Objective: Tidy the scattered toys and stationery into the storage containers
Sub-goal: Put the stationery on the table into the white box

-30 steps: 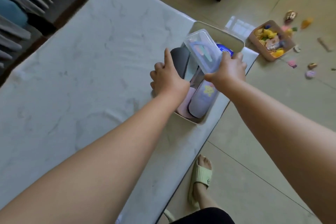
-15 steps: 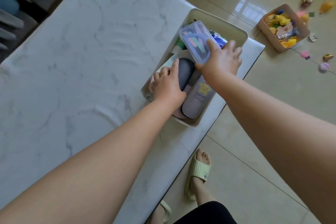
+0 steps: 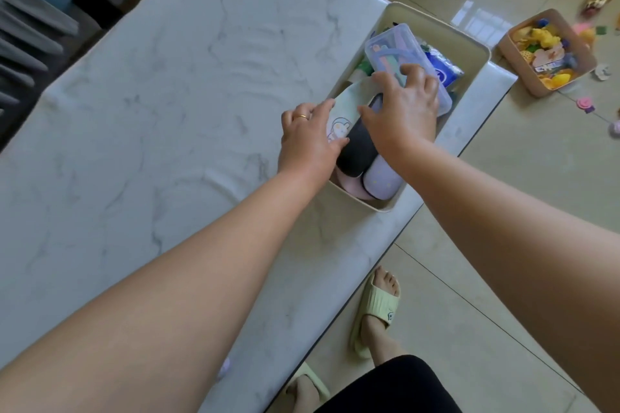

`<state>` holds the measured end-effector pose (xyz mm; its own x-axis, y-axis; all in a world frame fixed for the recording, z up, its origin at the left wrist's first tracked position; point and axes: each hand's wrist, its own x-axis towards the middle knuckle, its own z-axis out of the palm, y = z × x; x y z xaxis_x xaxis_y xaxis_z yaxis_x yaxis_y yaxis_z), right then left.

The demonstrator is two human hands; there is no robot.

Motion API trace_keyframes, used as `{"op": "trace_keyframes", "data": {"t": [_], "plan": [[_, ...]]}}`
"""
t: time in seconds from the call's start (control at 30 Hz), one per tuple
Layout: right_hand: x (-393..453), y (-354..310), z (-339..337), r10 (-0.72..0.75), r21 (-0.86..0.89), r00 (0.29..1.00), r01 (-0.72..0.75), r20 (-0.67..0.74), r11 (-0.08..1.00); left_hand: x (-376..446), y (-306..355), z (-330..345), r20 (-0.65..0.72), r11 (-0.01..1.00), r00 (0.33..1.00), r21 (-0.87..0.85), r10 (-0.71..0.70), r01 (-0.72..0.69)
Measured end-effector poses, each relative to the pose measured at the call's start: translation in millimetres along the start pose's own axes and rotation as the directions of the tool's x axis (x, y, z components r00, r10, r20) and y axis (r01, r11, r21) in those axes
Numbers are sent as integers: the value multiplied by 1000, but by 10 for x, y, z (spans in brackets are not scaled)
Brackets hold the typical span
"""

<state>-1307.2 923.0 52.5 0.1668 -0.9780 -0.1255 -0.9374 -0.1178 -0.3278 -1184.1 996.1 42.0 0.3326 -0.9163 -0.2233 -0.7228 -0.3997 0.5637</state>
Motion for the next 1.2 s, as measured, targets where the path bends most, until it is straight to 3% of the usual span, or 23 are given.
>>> {"op": "trace_keyframes", "data": {"t": [0.23, 0.47, 0.63, 0.77, 0.83, 1.03, 1.2], "plan": [[-755, -716, 236, -97, 133, 995, 93, 24, 987, -617, -709, -539, -13, 989, 990, 38, -142, 143], [-1810, -1415, 802, -250, 194, 939, 207, 236, 959, -1458, -1793, -959, 61, 922, 928, 153, -367, 354], [-2590, -1673, 1332, -328, 156, 822, 288, 466, 945, -1984, -2413, -963, 135, 846, 844, 224, -519, 484], [-3057, -1767, 1655, -278, 42, 682, 341, 676, 939, -2309, -2627, -864, 143, 776, 771, 251, -620, 578], [-3269, -1828, 1786, -248, 3, 651, 353, 718, 936, -2442, -2696, -798, 138, 759, 754, 255, -642, 599], [-3503, -1909, 1987, -252, -34, 707, 363, 660, 931, -2506, -2744, -750, 150, 752, 740, 215, -656, 623], [-3250, -1921, 1819, -181, -46, 738, 276, 650, 960, -2316, -2630, -805, 118, 813, 804, 117, -582, 571]]}}
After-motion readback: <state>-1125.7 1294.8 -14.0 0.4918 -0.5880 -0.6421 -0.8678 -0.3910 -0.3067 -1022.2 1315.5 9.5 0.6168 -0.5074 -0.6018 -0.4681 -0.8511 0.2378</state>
